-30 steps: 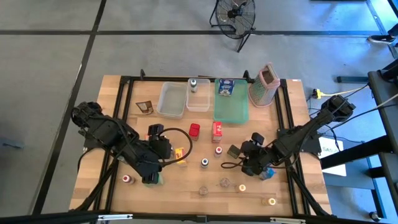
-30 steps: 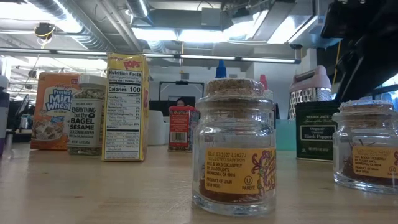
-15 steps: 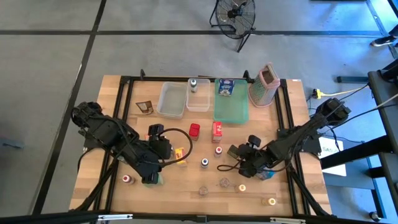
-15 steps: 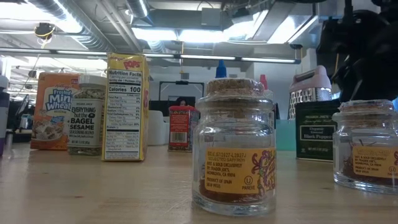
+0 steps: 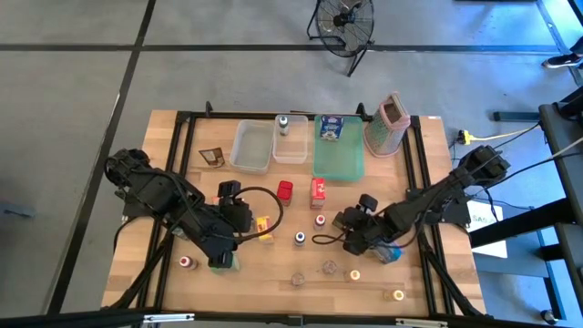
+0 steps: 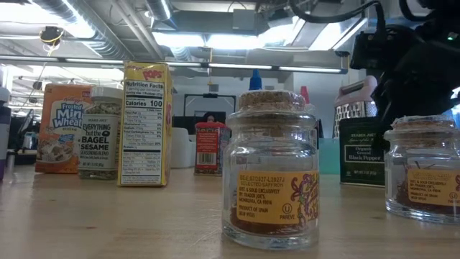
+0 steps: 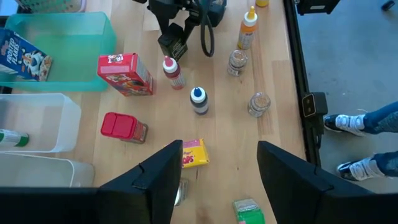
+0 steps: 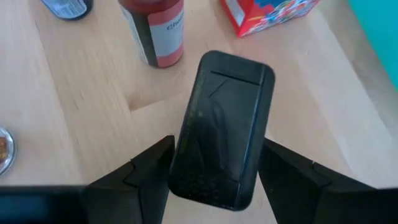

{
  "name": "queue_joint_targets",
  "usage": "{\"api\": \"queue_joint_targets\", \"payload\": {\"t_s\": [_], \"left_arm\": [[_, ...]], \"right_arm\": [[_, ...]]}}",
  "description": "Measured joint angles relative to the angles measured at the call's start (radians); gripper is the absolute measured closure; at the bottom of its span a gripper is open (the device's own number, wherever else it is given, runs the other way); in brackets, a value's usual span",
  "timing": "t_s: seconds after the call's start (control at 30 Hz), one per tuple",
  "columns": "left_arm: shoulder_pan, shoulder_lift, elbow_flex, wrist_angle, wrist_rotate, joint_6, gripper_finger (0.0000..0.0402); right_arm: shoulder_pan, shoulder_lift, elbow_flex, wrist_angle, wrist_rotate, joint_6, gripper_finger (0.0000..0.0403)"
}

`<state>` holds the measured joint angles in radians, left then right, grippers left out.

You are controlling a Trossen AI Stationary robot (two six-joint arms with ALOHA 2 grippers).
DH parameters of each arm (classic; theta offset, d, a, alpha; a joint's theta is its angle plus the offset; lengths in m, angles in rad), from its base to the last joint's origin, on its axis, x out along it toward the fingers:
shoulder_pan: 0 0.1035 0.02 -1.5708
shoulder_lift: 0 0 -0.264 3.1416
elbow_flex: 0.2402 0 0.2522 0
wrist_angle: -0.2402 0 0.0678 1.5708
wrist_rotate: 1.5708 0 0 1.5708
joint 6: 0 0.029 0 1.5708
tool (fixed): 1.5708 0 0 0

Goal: Pick & Place Kitchen Items
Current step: Put the black seasoning can into the gray bin

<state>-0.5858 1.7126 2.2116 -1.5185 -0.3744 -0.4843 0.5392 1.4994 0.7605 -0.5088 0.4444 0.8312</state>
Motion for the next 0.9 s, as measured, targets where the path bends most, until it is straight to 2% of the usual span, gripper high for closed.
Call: {"api": "queue_joint_targets", "payload": {"t_s": [0.23,0.53,0.9], "left_arm": [[-0.001,0.0,0.0,0.0,0.001,-0.003,0.0197],[-0.001,0.0,0.0,0.0,0.001,-0.002,0.0197],[-0.002,0.0,0.0,0.0,-0.01,0.007,0.0197]], "right_arm": [[-0.014,0.0,0.0,0.0,-0.053,-0.009,0.0191],[-0.016,0.0,0.0,0.007,-0.054,0.006,0.0277],[-0.018,-0.015,0.018,-0.053,-0.087,0.051,0.0277]]}}
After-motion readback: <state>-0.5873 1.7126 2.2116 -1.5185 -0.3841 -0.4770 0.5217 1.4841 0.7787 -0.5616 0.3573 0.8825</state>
